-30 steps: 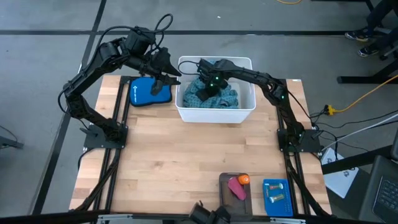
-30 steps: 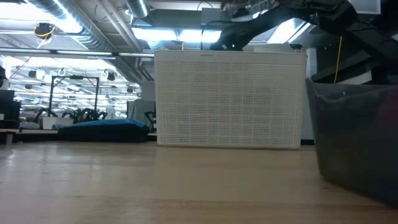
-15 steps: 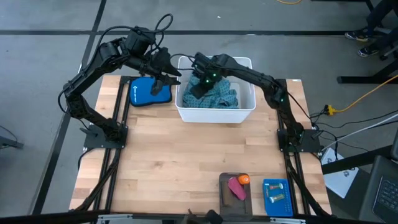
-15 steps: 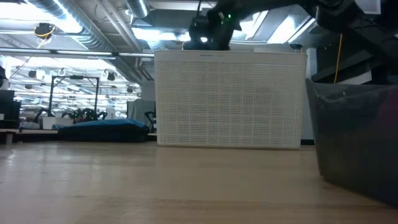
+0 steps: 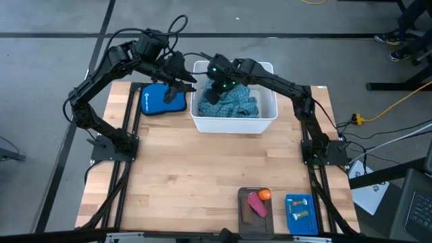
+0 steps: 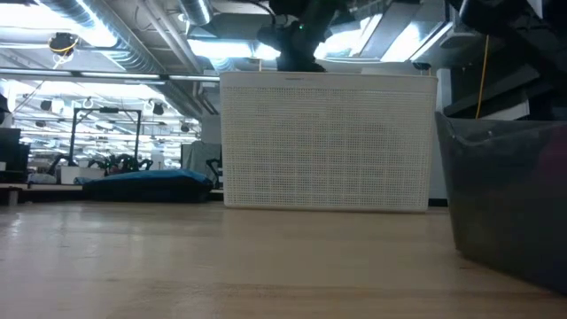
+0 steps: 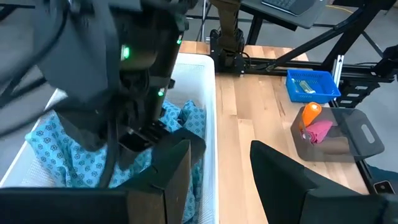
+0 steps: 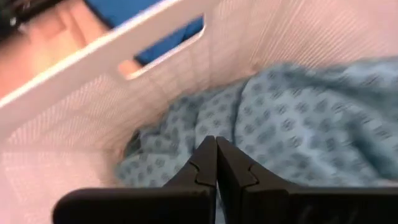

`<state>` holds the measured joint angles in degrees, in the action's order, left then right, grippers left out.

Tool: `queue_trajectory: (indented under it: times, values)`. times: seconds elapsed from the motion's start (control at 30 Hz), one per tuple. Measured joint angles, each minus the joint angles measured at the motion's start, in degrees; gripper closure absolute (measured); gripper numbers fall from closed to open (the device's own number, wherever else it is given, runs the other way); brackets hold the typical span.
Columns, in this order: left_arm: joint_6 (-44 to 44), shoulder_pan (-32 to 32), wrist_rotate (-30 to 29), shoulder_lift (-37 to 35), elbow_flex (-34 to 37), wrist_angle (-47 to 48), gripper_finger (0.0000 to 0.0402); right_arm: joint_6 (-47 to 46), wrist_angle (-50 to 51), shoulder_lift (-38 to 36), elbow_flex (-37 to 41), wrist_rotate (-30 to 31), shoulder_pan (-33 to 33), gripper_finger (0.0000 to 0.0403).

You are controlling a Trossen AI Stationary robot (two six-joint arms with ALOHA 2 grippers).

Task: Pick & place medical supplies in basket/bin
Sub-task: Put the blue patient gown into the white bin

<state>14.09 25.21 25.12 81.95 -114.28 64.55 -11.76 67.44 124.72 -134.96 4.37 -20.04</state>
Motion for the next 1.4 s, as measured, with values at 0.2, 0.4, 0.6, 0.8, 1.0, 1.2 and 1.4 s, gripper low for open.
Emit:
queue_trajectory:
  times: [0.2,0.4,0.6,0.8,1.0,1.2,1.4]
  values:
    - [-0.4,0.0,0.0,0.0,0.0,0.0,0.0238,0.0,-3.7,-1.4,-0.1,4.5,0.2,0.0401]
    - [-0.4,0.0,0.0,0.0,0.0,0.0,0.0238,0.1,-4.4,-1.7,-0.1,4.8,0.0,0.0402]
    - [-0.5,0.0,0.0,0.0,0.0,0.0,0.0238,0.2,-4.4,-1.7,-0.1,4.8,-0.1,0.0402]
    - [-0.9,0.0,0.0,0.0,0.0,0.0,0.0238,0.3,-4.3,-1.7,-0.1,4.8,-0.1,0.0402]
    - [-0.1,0.0,-0.1,0.0,0.0,-0.8,0.0238,0.1,-3.8,-1.7,-0.1,5.2,-0.5,0.0402]
    - [0.4,0.9,-4.4,-0.3,0.0,-2.1,0.0238,-1.3,-0.1,-1.7,0.0,10.0,-2.3,0.0402]
    - [0.7,1.6,-3.1,-0.4,0.0,-1.7,0.0238,-2.8,-1.6,-1.8,3.1,10.1,-5.0,0.0402]
